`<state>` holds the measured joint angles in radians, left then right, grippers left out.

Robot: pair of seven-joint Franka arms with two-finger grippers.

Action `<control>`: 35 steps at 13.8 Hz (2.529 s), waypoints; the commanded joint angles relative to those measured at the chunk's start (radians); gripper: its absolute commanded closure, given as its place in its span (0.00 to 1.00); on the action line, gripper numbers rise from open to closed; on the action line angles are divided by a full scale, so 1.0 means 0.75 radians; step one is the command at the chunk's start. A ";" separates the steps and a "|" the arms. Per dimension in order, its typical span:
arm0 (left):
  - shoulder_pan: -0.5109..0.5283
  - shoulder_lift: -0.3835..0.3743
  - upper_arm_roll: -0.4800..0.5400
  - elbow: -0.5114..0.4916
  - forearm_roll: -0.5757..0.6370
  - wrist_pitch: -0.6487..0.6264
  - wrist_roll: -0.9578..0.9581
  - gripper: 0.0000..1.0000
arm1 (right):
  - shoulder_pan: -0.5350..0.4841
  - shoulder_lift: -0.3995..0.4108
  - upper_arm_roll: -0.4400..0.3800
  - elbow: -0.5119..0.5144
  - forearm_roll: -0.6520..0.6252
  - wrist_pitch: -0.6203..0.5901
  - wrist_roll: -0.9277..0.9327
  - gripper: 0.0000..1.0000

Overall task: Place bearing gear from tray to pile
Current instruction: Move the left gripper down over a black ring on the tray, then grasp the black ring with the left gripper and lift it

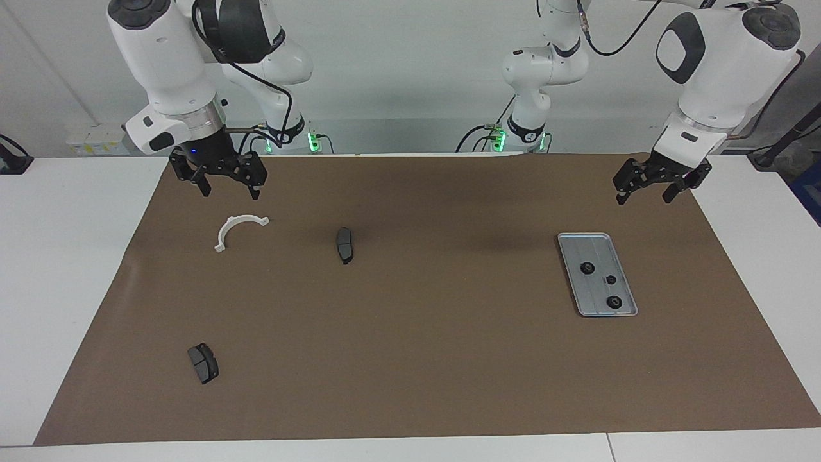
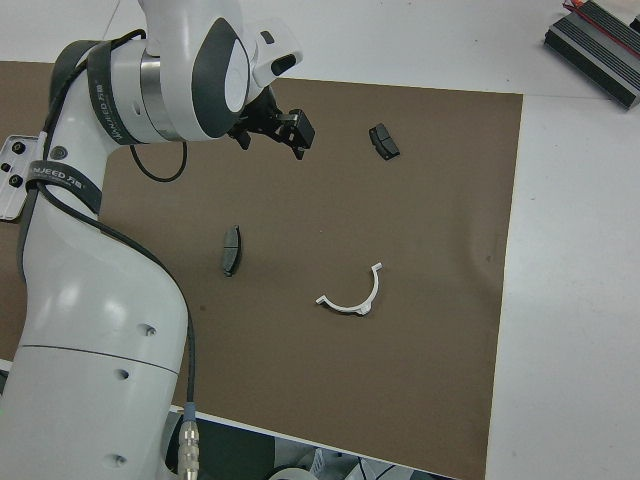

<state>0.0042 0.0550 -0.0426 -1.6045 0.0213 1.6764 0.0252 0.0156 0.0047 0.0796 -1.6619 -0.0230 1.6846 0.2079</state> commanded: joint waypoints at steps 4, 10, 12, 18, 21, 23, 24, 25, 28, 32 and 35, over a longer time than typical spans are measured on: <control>-0.038 -0.018 0.004 -0.023 0.025 -0.014 -0.003 0.00 | -0.015 0.008 0.006 0.017 0.039 -0.027 -0.050 0.00; -0.044 -0.153 0.004 -0.458 0.019 0.374 -0.003 0.00 | -0.011 0.006 0.006 0.013 0.039 -0.027 -0.048 0.00; -0.042 -0.102 0.006 -0.470 0.019 0.438 -0.007 0.00 | -0.011 0.006 0.006 0.013 0.039 -0.027 -0.048 0.00; -0.028 -0.079 0.004 -0.520 0.019 0.522 0.001 0.00 | -0.011 0.006 0.006 0.013 0.039 -0.031 -0.050 0.00; -0.026 -0.079 0.006 -0.522 0.019 0.522 0.003 0.00 | -0.013 0.006 0.006 0.013 0.041 -0.033 -0.048 0.00; -0.026 -0.079 0.006 -0.522 0.019 0.522 0.003 0.00 | -0.015 0.006 0.006 0.013 0.041 -0.031 -0.048 0.00; -0.026 -0.077 0.006 -0.522 0.019 0.528 0.001 0.00 | -0.015 0.006 0.006 0.013 0.041 -0.029 -0.048 0.00; -0.026 -0.077 0.006 -0.524 0.019 0.538 0.003 0.00 | -0.015 0.006 0.006 0.013 0.041 -0.029 -0.048 0.00; -0.016 -0.049 0.006 -0.571 0.019 0.622 -0.011 0.00 | -0.015 0.006 0.006 0.013 0.041 -0.027 -0.050 0.00; 0.041 -0.002 0.004 -0.656 0.012 0.769 -0.007 0.00 | -0.015 0.006 0.006 0.013 0.041 -0.023 -0.048 0.00; 0.041 0.074 0.006 -0.671 -0.006 0.831 -0.021 0.26 | -0.007 0.006 0.006 0.013 0.041 -0.027 -0.042 0.00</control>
<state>0.0302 0.0843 -0.0328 -2.0904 0.0199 2.2544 0.0232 0.0184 0.0059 0.0808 -1.6620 -0.0229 1.6842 0.2078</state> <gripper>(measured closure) 0.066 0.000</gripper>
